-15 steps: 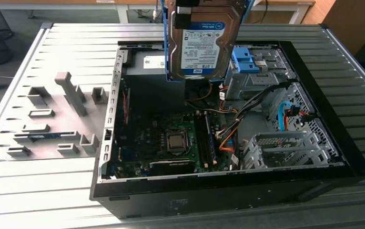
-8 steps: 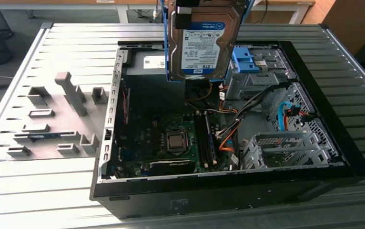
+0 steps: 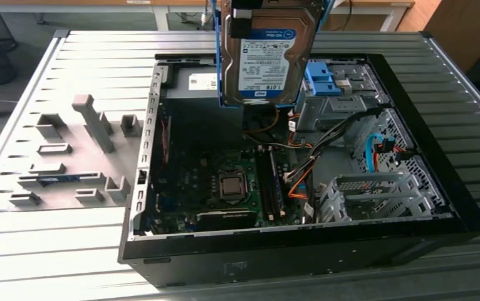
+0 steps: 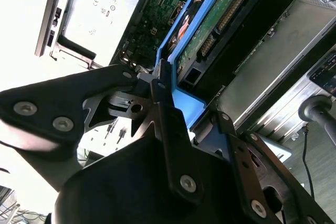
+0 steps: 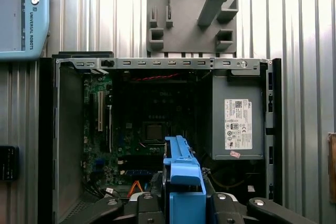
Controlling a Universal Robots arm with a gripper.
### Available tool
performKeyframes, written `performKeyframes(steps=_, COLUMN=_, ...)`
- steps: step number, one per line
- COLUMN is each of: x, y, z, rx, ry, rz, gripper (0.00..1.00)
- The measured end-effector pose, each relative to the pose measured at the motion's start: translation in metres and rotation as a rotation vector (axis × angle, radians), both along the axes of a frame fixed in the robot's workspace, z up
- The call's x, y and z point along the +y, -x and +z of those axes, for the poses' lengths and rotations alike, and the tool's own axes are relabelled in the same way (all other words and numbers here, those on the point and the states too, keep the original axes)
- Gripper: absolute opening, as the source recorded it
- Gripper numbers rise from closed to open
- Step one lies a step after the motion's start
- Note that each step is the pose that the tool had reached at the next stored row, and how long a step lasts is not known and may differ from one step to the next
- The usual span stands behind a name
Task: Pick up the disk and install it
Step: 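Insert the disk into the insertion slot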
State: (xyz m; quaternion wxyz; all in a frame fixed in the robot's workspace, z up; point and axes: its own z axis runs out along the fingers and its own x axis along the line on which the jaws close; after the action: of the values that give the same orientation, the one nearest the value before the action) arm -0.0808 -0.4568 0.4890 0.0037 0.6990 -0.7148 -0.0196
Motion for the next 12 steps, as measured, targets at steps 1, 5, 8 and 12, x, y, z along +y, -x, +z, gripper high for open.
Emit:
performKeyframes(steps=1, x=0.0000, y=0.0000, z=0.0000, rx=0.0000, ry=0.0000, rz=0.000, gripper=0.36)
performKeyframes(steps=5, x=-0.0008, y=0.0000, z=0.0000, rx=0.0000, ry=0.0000, rz=0.000, gripper=0.36)
performKeyframes(steps=8, x=-0.0028, y=0.0000, z=-0.0001, rx=0.0000, ry=0.0000, rz=0.000, gripper=0.36)
performKeyframes(steps=12, x=-0.0080, y=0.0001, z=-0.0002, rx=0.0000, ry=-0.0001, rz=0.000, gripper=0.36)
